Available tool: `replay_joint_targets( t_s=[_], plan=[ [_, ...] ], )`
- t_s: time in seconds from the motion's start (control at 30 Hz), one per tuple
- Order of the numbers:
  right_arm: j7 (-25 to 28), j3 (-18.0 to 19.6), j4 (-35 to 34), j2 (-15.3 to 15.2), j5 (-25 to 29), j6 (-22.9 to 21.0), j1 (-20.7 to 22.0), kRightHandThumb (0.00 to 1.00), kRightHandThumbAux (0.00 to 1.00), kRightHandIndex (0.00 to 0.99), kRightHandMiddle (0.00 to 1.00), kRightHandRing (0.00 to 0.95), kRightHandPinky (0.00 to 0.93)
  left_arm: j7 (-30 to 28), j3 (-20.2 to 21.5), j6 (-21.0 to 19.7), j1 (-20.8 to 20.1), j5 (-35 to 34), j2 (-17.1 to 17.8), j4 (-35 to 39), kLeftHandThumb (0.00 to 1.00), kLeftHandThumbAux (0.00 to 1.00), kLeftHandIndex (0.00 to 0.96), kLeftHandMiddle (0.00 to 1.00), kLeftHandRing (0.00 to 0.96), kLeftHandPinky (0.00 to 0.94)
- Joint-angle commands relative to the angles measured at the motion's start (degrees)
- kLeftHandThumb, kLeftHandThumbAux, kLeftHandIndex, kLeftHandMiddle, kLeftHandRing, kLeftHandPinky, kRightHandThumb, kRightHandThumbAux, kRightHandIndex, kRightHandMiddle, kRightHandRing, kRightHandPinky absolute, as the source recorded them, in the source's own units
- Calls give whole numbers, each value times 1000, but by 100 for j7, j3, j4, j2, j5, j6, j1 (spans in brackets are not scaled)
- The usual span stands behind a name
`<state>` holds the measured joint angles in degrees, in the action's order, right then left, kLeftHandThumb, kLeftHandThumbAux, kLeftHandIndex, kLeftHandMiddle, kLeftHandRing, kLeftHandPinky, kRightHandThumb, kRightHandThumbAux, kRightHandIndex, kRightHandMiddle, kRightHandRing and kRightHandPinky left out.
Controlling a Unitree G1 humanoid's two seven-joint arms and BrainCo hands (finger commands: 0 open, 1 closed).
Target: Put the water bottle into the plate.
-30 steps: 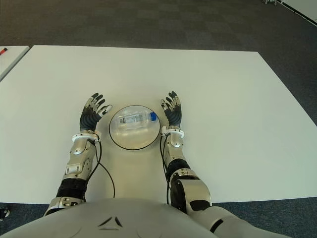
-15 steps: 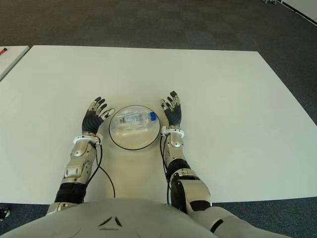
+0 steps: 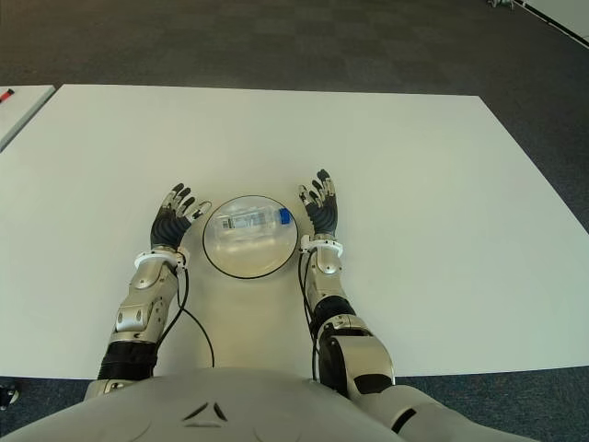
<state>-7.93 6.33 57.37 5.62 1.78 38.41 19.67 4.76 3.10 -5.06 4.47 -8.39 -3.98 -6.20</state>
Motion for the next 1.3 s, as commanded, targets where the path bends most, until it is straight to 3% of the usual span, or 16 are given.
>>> replay_joint_targets(
  t_s=[0.03, 0.77, 0.97, 1.3],
  plan=[
    [-25, -40, 67, 247, -4, -171, -501, 0, 711, 88, 100, 97, 147, 117, -85, -185, 152, -49, -341, 11, 18, 854, 69, 81, 82, 136],
    [-21, -107, -117, 234, 73, -357, -593, 0, 722, 91, 103, 99, 150, 333, -163, -126, 232, -126, -393, 112, 21, 863, 82, 89, 88, 145],
    [16, -70, -152, 260, 170, -420, -599, 7, 759, 93, 107, 105, 162, 438, -141, 169, 213, -61, -386, -43, 40, 858, 99, 104, 100, 157],
    [-27, -50, -278, 239, 202, -670, -638, 72, 832, 113, 130, 134, 192, 735, -170, 1121, 178, 166, -425, -414, 77, 832, 127, 137, 127, 179]
  ],
)
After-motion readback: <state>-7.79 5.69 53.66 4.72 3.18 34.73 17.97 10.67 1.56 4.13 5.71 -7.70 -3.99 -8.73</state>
